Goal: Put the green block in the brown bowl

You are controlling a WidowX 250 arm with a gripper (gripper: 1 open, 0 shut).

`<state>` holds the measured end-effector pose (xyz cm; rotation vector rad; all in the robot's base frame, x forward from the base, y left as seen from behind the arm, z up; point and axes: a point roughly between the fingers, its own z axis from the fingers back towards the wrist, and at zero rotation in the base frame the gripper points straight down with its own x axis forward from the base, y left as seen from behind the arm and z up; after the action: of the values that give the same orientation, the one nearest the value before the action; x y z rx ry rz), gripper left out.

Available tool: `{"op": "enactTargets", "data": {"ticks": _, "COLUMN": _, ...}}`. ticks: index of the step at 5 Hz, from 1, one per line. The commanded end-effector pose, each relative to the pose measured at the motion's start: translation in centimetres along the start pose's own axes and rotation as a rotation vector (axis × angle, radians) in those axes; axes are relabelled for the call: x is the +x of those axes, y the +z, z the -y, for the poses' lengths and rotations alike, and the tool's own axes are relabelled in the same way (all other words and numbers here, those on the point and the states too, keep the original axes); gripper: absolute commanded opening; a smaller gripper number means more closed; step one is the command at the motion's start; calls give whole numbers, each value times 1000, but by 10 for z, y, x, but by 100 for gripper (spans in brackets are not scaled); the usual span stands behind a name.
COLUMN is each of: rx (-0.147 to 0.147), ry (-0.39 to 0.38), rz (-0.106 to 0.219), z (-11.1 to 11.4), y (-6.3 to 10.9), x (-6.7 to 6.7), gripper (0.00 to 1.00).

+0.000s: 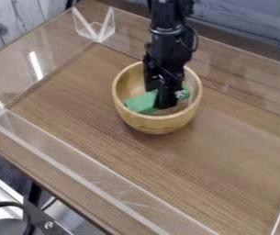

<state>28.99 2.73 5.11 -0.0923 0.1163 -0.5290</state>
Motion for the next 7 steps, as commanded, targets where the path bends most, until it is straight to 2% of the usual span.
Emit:
{"op": "enactTargets", "data": {"ticks": 1, "rx": 31, "ry": -2, "rz": 48, "z": -5, "y": 15, "x": 8, "gripper": 0}}
{"op": "enactTargets", "data": {"ticks": 7, "rx": 21, "ry": 31, "rz": 49, "z": -12, "y": 16, "x": 10, "gripper": 0}}
